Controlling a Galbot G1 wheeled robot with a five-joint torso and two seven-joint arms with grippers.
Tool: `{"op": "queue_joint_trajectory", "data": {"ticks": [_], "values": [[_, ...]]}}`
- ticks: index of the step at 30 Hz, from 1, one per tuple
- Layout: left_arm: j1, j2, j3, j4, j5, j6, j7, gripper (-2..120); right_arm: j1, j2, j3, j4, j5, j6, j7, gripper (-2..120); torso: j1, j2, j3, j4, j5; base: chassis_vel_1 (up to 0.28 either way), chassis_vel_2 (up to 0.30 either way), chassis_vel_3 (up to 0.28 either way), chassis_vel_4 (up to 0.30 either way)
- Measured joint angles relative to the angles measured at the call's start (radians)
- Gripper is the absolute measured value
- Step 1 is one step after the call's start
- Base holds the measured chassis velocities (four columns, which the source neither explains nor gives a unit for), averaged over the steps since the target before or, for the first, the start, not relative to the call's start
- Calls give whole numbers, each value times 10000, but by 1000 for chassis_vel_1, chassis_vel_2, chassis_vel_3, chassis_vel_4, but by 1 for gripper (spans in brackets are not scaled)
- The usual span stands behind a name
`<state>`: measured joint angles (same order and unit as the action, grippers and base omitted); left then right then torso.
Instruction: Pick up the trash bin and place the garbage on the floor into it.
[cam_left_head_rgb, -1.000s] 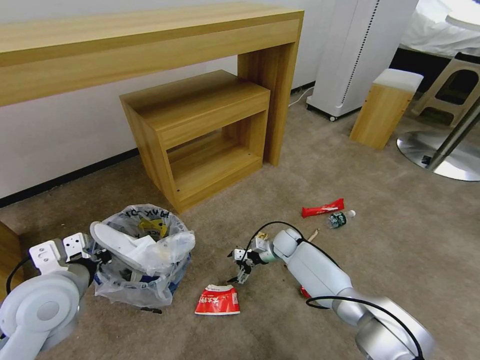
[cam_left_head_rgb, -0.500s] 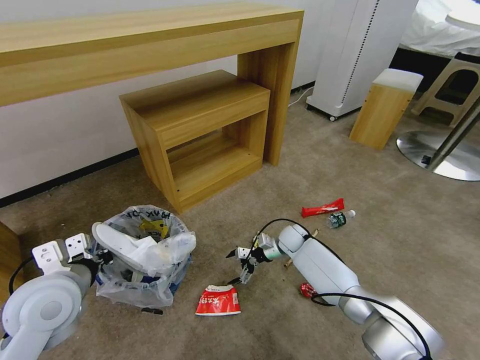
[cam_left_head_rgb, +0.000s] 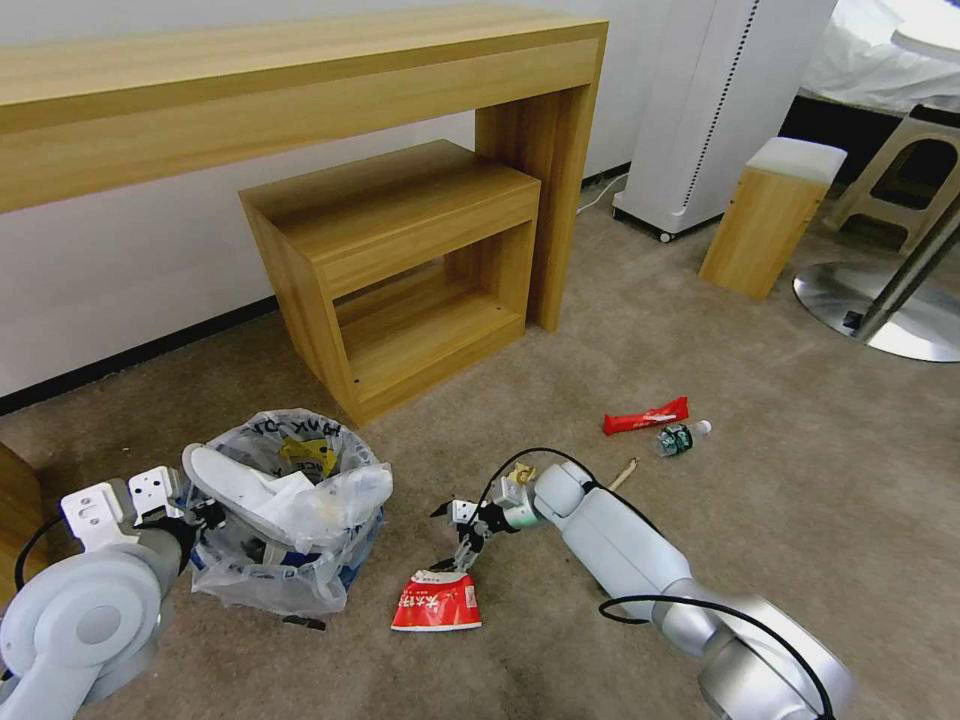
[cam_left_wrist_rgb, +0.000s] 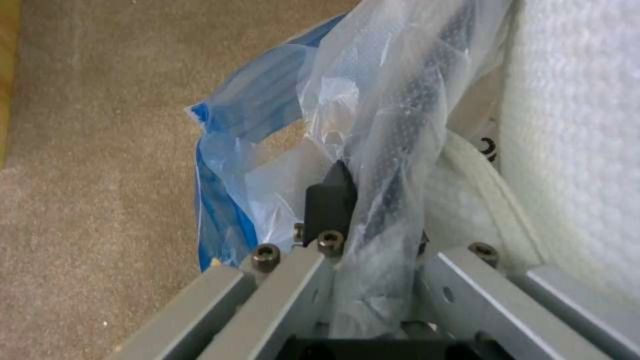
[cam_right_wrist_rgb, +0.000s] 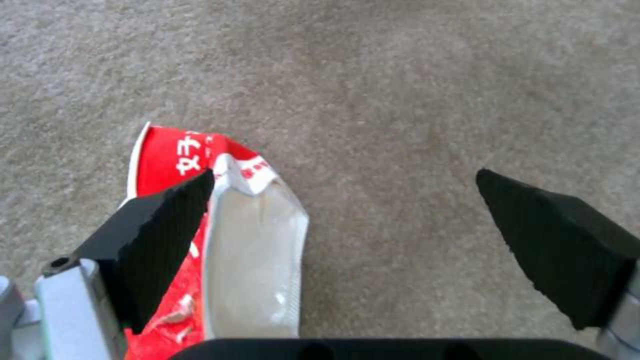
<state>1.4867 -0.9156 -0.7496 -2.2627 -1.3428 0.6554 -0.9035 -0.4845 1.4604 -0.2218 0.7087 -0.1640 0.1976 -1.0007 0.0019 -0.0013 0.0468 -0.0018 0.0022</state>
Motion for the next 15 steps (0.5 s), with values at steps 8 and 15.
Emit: {"op": "queue_joint_trajectory", "data": {"ticks": [8, 15], "values": [[12, -1, -7, -35, -8, -3, 2, 0, -277, 18, -91, 209, -68, 246, -164, 100, 0, 0, 0, 0, 0, 0, 0, 0, 0], [20, -33, -9, -71, -7, -7, 2, 0, -428, -46, -55, 432, -266, 360, -498, 100, 0, -1, 0, 0, 0, 0, 0, 0, 0]]}}
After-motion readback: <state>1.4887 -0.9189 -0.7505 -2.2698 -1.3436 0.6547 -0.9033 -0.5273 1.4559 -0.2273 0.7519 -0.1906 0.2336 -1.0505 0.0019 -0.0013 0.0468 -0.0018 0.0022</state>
